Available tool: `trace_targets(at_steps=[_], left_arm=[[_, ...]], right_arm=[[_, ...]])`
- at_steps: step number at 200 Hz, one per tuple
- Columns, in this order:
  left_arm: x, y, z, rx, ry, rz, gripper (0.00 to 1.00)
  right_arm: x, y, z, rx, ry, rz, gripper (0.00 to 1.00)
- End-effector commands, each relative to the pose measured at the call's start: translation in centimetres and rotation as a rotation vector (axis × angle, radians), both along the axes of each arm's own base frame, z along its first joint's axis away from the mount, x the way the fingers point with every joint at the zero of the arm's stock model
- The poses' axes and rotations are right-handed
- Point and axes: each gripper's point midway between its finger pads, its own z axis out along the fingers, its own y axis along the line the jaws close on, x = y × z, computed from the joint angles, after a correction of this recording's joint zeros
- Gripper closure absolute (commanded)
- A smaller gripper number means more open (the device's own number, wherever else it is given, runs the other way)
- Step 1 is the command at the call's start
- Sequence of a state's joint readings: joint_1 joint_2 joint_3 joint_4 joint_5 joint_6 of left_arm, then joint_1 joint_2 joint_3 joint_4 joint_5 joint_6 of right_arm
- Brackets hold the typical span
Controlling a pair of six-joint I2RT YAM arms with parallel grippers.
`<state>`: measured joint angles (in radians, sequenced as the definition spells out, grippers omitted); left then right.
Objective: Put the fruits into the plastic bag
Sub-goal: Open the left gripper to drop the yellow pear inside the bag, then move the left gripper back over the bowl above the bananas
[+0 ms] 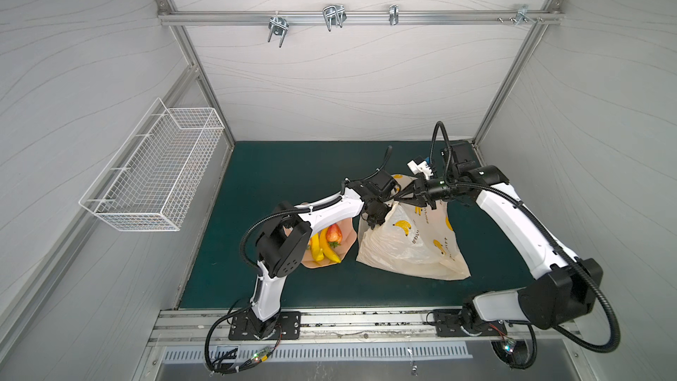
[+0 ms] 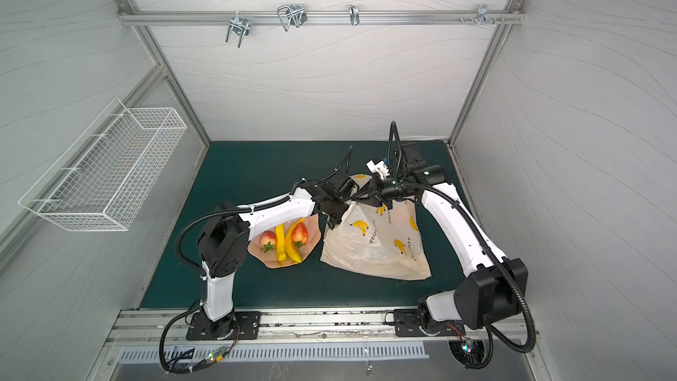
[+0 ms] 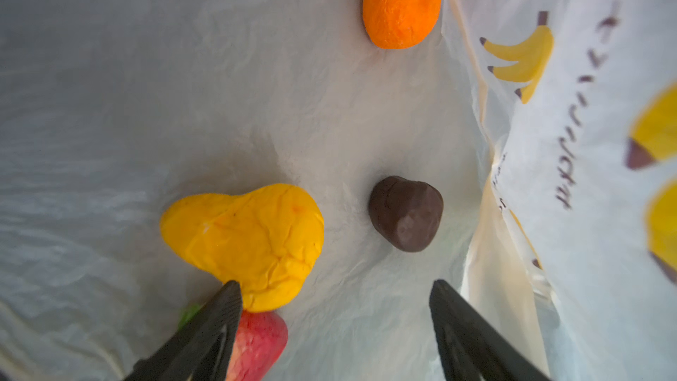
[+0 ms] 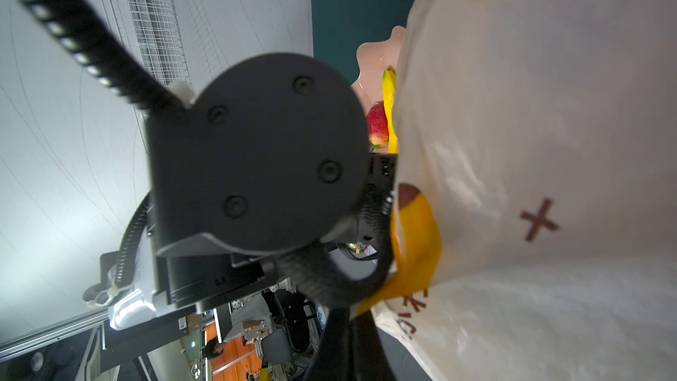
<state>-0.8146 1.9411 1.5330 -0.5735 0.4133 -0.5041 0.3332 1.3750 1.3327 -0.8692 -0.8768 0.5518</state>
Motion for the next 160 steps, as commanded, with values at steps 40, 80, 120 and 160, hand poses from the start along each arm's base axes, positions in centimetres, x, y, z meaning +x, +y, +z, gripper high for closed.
trace_targets(at_steps=[40, 80, 120, 160], left_arm=[[1.0, 4.9, 3.5, 0.010, -0.032, 0.116, 0.17], [1.0, 6.5, 4.8, -0.008, -0.044, 0.135, 0.18], [0.2, 8.5, 5.5, 0.012, -0.044, 0.127, 0.21], [0.1, 12.5, 5.7, 0.103, -0.053, 0.182, 0.21]], right_arm=[[-1.2, -0.6, 1.4, 0.015, -0.017, 0.024, 1.00], [-1.4, -0.7, 1.6, 0.006, -0.015, 0.027, 1.00], [-1.4, -1.0, 1.0, -0.021, -0.007, 0.018, 1.00], [-1.4, -1.2, 0.6, -0.041, -0.004, 0.009, 1.00]])
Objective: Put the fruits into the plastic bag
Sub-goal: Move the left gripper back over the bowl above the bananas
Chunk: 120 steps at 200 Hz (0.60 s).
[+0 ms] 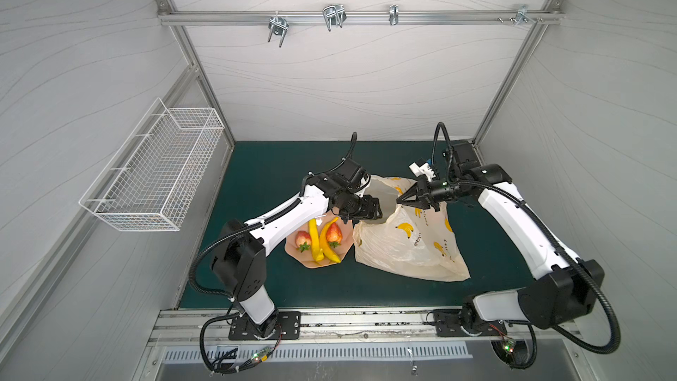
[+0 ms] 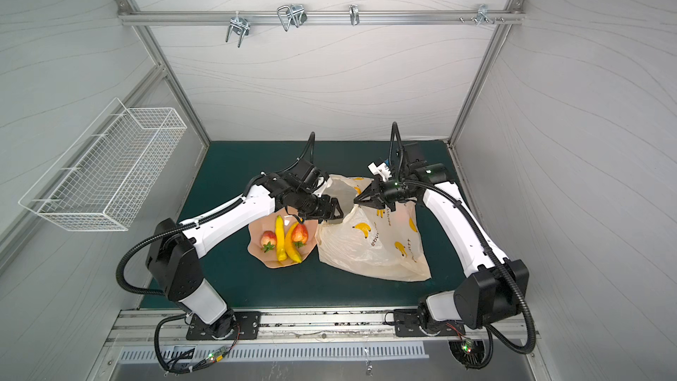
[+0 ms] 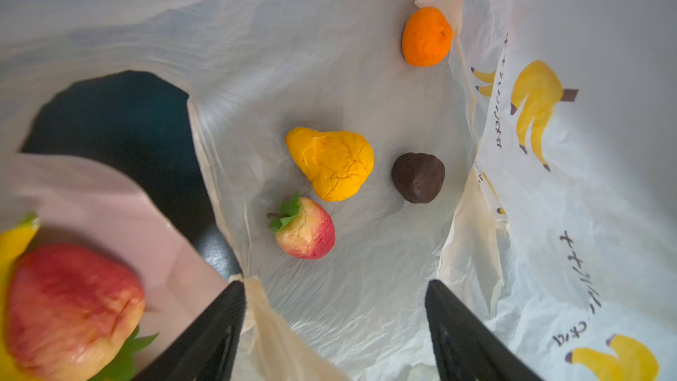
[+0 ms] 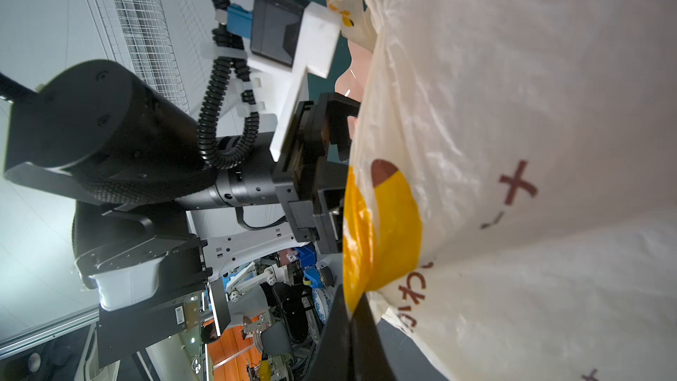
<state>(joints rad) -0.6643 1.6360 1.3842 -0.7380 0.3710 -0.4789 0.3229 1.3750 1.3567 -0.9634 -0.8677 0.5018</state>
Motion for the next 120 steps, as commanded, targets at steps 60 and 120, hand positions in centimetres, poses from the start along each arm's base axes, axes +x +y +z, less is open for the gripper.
trace_targets(at_steps=[60, 120], left_arm=[[0.0, 8.0, 0.5, 0.253, 0.027, 0.181, 0.21], [-0.3, 10.1, 1.2, 0.292, 0.025, 0.240, 0.20]], right_arm=[[-0.5, -0.6, 0.7, -0.025, -0.028, -0.008, 1.00], [-0.6, -0.7, 0.6, -0.032, -0.027, -0.009, 1.00]])
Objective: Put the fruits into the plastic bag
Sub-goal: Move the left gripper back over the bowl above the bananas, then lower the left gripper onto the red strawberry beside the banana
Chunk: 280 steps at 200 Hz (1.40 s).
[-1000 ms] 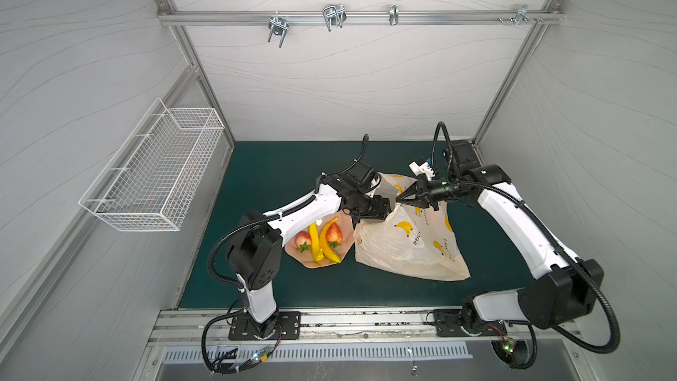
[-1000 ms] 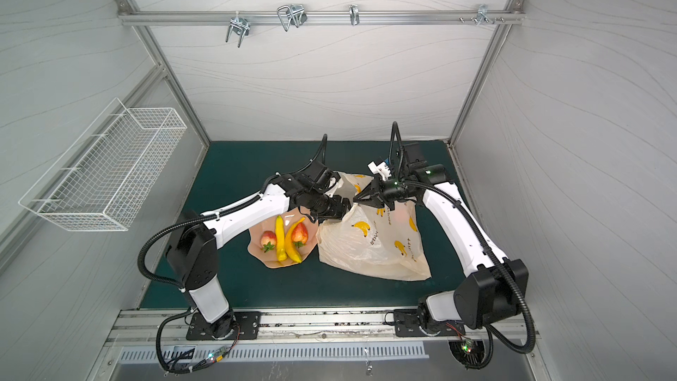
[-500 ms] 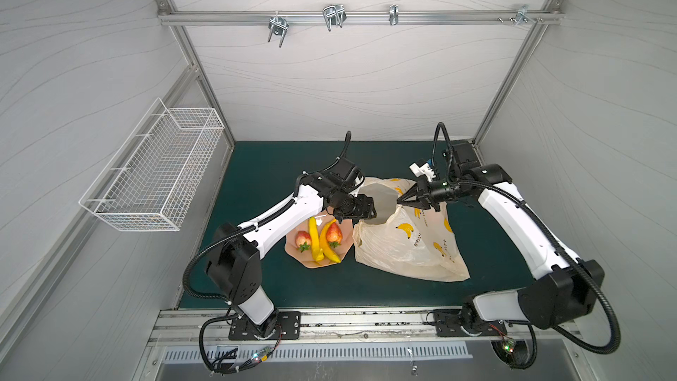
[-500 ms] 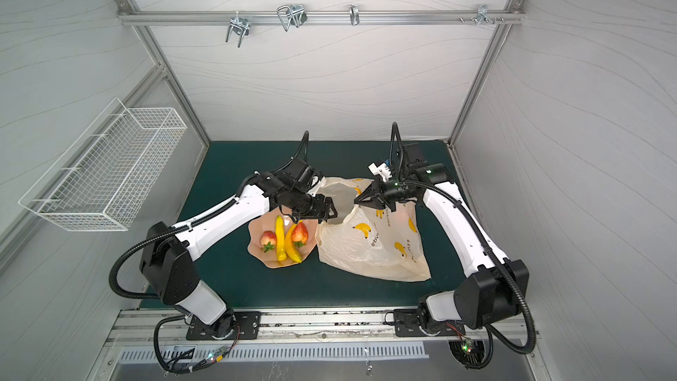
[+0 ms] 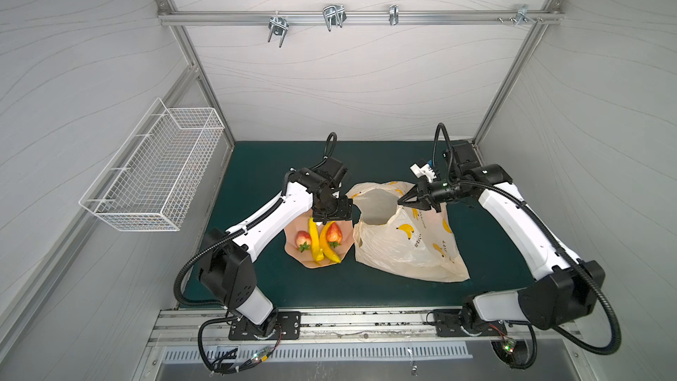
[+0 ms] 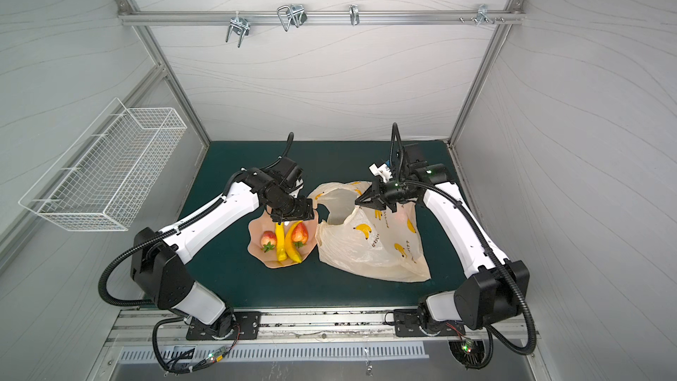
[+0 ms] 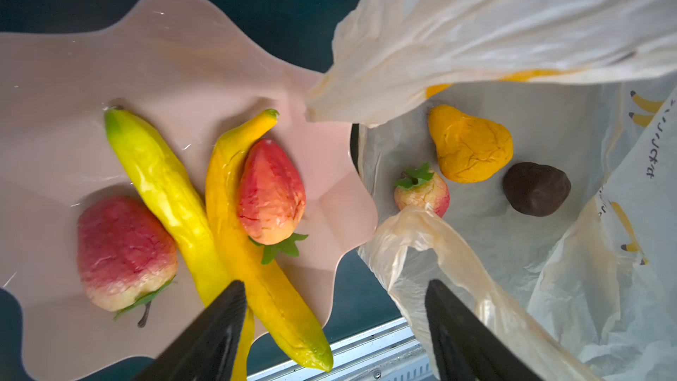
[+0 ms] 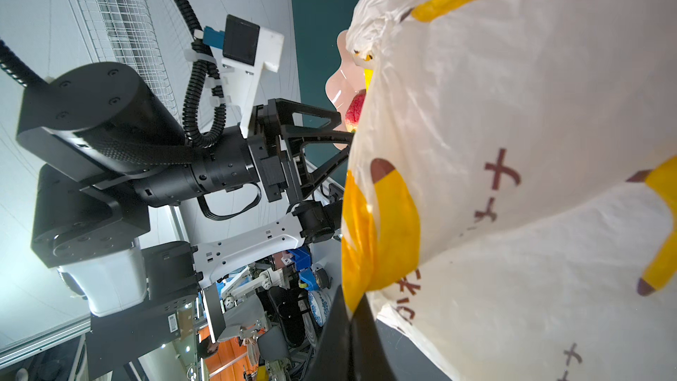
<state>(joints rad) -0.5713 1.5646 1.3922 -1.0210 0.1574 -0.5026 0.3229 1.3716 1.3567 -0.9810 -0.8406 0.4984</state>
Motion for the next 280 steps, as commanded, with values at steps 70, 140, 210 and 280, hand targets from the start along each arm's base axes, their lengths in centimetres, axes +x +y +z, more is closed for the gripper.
trace_targets(at_steps=[70, 140, 210, 280], left_arm=[[-0.2, 1.5, -0.6, 0.055, 0.032, 0.025, 0.23], [-0.5, 0.9, -4.7, 0.031, 0.121, 0.061, 0.25], [-0.3, 1.6, -7.7, 0.036, 0.168, 0.104, 0.27], [-0.2, 1.1, -9.6, 0.025, 0.200, 0.119, 0.30]], right_arm=[[-0.7, -0.4, 1.2, -0.005, -0.036, 0.004, 1.00], [-1.1, -0.5, 1.2, -0.002, -0.038, 0.006, 1.00], [-1.1, -0.5, 1.3, -0.001, -0.040, 0.007, 1.00], [-1.2, -0.3, 1.1, 0.000, -0.038, 0.011, 1.00]])
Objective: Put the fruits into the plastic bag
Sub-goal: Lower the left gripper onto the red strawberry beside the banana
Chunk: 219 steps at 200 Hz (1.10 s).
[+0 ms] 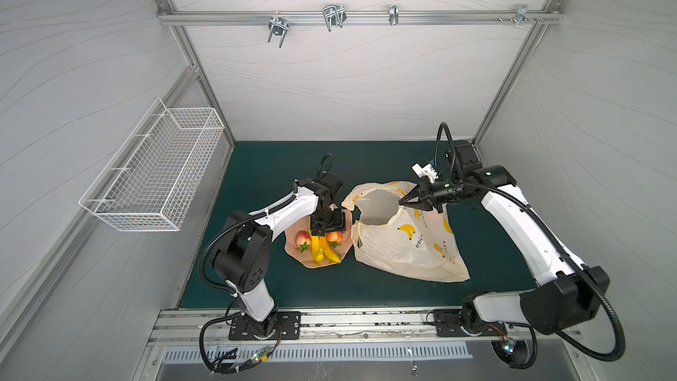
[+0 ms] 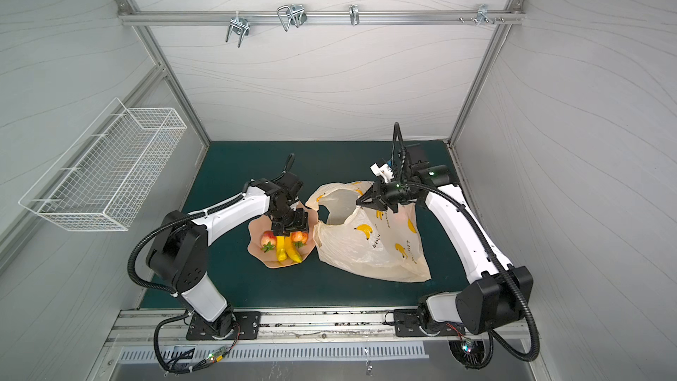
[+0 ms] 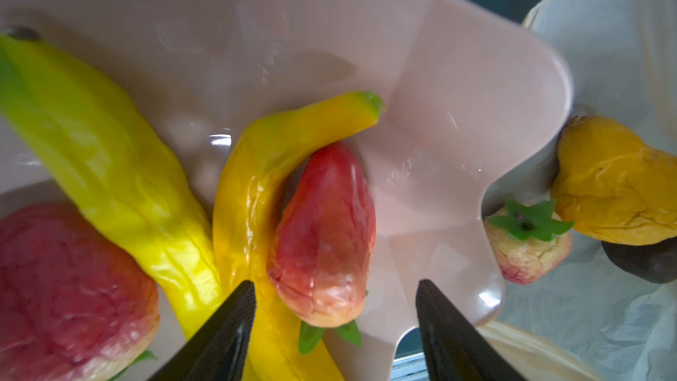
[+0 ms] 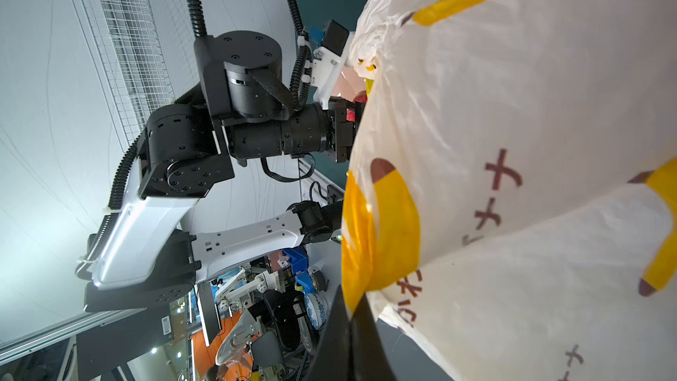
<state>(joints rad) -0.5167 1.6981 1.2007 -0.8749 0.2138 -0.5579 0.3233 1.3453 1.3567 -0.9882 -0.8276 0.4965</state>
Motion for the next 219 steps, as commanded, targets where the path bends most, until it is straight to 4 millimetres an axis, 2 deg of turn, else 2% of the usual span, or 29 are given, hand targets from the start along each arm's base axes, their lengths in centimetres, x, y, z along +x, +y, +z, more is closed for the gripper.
trace_targets(at_steps=[1, 70, 154, 185, 219], left_arm=[[0.5, -0.3, -0.6, -0.013, 0.004, 0.024, 0.30], [0.3, 0.0, -1.1, 0.003, 0.016, 0.013, 0.37], [0.2, 0.2, -0.5, 0.007, 0.006, -0.017, 0.55], [0.5, 0.5, 0.3, 0.020, -0.019, -0.031, 0.59], [1.1, 1.0, 2.2, 0.032, -0.093, -0.064, 0.61]], right_arm=[[-0.8, -0.1, 0.6, 0.004, -0.016, 0.016, 1.00], [-0.9, -0.1, 0.5, 0.003, -0.013, 0.013, 1.00], [-0.6, 0.0, 0.5, 0.004, -0.013, 0.012, 1.00], [-0.5, 0.0, 0.6, 0.003, -0.016, 0.010, 1.00], [-0.3, 0.1, 0.6, 0.002, -0.015, 0.013, 1.00]])
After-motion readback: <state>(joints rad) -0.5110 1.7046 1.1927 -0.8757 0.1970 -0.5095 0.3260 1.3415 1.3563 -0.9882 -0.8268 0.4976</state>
